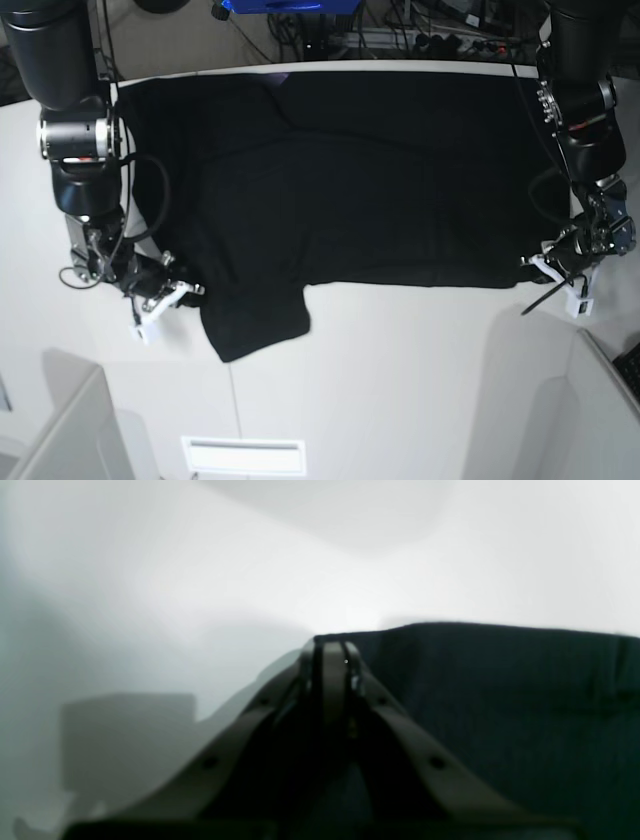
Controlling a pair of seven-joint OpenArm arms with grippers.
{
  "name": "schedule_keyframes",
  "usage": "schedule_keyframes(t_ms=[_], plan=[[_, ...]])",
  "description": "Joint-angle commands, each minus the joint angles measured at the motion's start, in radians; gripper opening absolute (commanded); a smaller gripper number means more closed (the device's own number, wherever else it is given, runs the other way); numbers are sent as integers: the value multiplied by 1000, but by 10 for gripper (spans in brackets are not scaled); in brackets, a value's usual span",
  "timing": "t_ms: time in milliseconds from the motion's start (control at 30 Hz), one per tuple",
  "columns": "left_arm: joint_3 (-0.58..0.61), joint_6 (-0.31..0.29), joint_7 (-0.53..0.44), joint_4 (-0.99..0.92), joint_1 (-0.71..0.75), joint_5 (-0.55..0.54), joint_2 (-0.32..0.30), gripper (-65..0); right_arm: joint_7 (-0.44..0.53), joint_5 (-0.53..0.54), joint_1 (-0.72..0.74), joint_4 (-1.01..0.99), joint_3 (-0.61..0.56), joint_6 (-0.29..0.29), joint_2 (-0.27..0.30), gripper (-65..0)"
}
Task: Fold the T-shirt properly
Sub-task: 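Lift the hem and fold it over toward the collar edge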
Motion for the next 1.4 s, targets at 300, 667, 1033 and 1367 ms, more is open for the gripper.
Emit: schedule_keyframes(t_ms=[300,667,1033,1367], plan=[[-4,-5,5,194,56,-1,-19,-650,21,-3,-2,131,5,-1,38,-650],[-4,-5,54,378,128,-2,-17,-650,20,3,-43,166,6,3,68,-650],[-5,12,54,505,232,-211,-25,-650,-54,-2,-178,441,104,1,90,-650],[-160,23,186,673,303,-214,-13,-650,-154,-3,-258,608,167,1,91,-650]])
